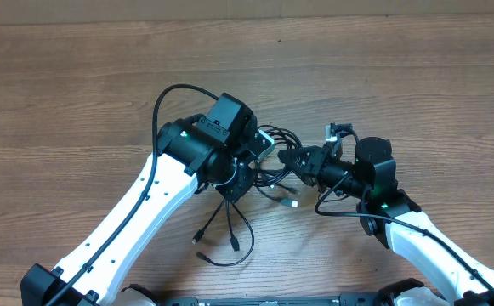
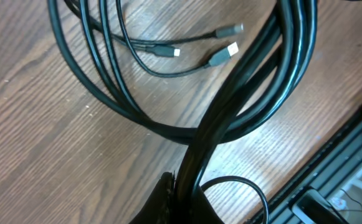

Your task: Untangle cables

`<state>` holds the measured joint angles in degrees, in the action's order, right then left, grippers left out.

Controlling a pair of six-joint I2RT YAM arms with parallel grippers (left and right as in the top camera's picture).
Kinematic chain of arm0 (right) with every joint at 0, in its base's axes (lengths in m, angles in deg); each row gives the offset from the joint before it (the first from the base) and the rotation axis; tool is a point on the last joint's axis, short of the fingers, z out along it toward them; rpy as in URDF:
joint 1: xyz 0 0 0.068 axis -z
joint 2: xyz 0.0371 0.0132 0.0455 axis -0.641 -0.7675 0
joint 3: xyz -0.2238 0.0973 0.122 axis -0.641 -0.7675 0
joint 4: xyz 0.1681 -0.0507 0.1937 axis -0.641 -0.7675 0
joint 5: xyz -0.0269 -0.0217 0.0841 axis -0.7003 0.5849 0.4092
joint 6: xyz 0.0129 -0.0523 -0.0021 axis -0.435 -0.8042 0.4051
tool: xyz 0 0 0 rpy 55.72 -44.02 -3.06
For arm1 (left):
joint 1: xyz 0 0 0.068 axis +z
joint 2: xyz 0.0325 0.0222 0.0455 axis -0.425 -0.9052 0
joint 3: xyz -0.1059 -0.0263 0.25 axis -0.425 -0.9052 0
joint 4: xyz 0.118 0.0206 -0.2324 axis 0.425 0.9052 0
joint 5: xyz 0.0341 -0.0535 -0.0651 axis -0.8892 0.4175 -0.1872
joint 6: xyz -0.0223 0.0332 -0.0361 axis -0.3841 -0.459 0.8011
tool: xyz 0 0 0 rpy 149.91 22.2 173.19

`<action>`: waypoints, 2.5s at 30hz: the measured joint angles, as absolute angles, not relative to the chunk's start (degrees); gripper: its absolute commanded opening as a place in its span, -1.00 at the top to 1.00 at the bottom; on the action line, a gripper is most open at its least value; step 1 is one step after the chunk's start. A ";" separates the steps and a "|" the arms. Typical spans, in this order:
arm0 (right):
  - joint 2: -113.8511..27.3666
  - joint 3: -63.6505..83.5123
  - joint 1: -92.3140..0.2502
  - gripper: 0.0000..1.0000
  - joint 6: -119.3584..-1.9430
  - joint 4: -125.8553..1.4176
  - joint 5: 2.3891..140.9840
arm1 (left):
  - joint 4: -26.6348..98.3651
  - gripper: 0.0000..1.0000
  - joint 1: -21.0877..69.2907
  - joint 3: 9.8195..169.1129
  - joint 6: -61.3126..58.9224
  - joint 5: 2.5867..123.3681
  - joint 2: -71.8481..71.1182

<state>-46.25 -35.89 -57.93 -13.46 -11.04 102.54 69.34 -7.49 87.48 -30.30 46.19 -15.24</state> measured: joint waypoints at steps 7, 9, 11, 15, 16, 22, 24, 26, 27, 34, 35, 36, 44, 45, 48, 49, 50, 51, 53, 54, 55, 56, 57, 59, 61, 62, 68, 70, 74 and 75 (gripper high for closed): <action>-46.25 -28.94 -58.04 0.92 -24.74 -26.01 101.84 | 67.83 0.91 -7.51 87.48 -29.42 42.06 -15.26; -46.25 -26.82 -58.04 0.92 -27.65 -29.73 101.16 | 66.30 0.91 -7.51 87.48 -28.61 40.81 -15.30; -46.25 -25.03 -58.04 0.92 -29.77 -32.81 100.48 | 64.55 0.91 -7.51 87.46 -28.13 39.77 -15.30; -46.25 -23.67 -58.02 0.92 -32.11 -36.09 99.35 | 61.14 0.91 -7.69 87.41 -27.85 37.60 -15.35; -46.25 -23.52 -58.02 0.92 -32.41 -36.90 99.15 | 60.49 0.91 -7.91 87.39 -27.63 36.77 -15.39; -46.25 -23.32 -58.02 0.92 -33.24 -38.41 98.23 | 58.28 0.91 -9.07 87.06 -23.96 31.48 -15.92; -46.25 -23.32 -58.02 0.92 -33.44 -38.43 98.12 | 58.00 0.91 -9.09 87.06 -22.56 30.85 -15.96; -46.25 -23.26 -58.02 0.92 -33.48 -38.47 98.14 | 57.95 0.91 -9.18 87.06 -21.60 30.34 -15.96; -46.25 -23.22 -58.02 0.92 -33.46 -38.49 98.19 | 57.93 0.91 -9.31 87.06 -21.21 29.97 -15.98; -46.25 -22.93 -58.00 0.89 -30.42 -40.81 98.30 | 57.06 0.91 -10.33 87.06 -21.40 29.27 -16.00; -46.25 -22.93 -57.95 0.88 -30.03 -41.29 98.19 | 56.88 0.91 -10.55 87.06 -21.86 29.25 -16.00; -46.25 -22.93 -57.93 0.87 -29.68 -41.64 98.14 | 56.73 0.91 -10.86 87.06 -22.32 29.14 -16.00; -46.25 -22.93 -57.10 0.84 -27.69 -43.04 97.12 | 56.22 0.91 -14.40 87.06 -23.24 25.43 -17.25; -46.25 -22.93 -57.10 0.84 -27.52 -43.10 96.94 | 56.22 0.91 -14.81 87.06 -23.24 25.03 -17.99; -46.25 -22.93 -57.10 0.80 -26.93 -43.28 96.61 | 56.14 0.91 -15.65 87.04 -23.24 24.23 -21.07; -46.25 -22.93 -57.10 0.76 -26.75 -43.30 96.59 | 55.96 0.92 -15.97 86.95 -23.24 24.16 -22.52; -46.25 -22.93 -57.10 0.70 -26.66 -43.48 96.61 | 55.79 0.91 -16.17 86.84 -23.24 24.18 -23.46; -46.25 -22.93 -57.10 0.63 -26.44 -43.63 96.57 | 55.59 0.91 -16.52 86.71 -23.22 24.23 -24.83; -46.25 -22.97 -57.10 0.42 -26.16 -43.65 96.57 | 54.61 0.91 -16.80 86.43 -23.22 24.75 -26.25; -46.25 -23.00 -57.10 0.34 -26.09 -43.65 96.55 | 54.10 0.91 -16.87 86.32 -23.22 25.34 -26.65; -46.25 -23.02 -57.10 0.26 -26.09 -43.72 96.57 | 53.58 0.91 -16.87 86.19 -23.19 26.08 -26.84; -46.25 -23.02 -57.10 0.13 -26.38 -44.02 96.66 | 53.03 0.90 -16.87 86.10 -23.19 26.87 -26.89; -46.25 -23.02 -57.10 0.04 -26.16 -44.50 96.61 | 52.60 0.91 -16.87 86.10 -23.19 27.59 -26.89; -46.25 -23.02 -57.10 -0.12 -26.01 -45.88 96.53 | 51.77 0.91 -16.87 86.10 -23.17 28.95 -26.89; -46.25 -23.04 -57.10 -0.32 -26.18 -48.02 96.26 | 51.29 0.91 -16.87 86.10 -22.91 29.97 -26.89; -46.25 -23.02 -57.10 -0.42 -25.94 -48.98 95.96 | 51.13 0.91 -16.78 86.10 -22.71 30.37 -26.89; -46.25 -23.04 -57.10 -0.65 -26.14 -51.32 94.71 | 51.07 0.91 -15.49 86.10 -22.06 32.88 -26.89; -46.25 -23.04 -57.10 -0.84 -25.99 -51.41 94.67 | 51.07 0.91 -14.53 86.10 -21.93 33.89 -26.89; -46.25 -23.04 -57.10 -1.00 -26.20 -52.72 94.25 | 51.09 0.91 -11.86 86.10 -21.62 36.29 -26.89; -46.25 -23.04 -57.10 -1.00 -26.27 -53.29 93.93 | 51.09 0.91 -10.90 86.10 -21.47 37.25 -26.89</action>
<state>-46.25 -23.04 -57.10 -26.27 -53.29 93.93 51.09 -10.90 86.10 -21.47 37.25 -26.89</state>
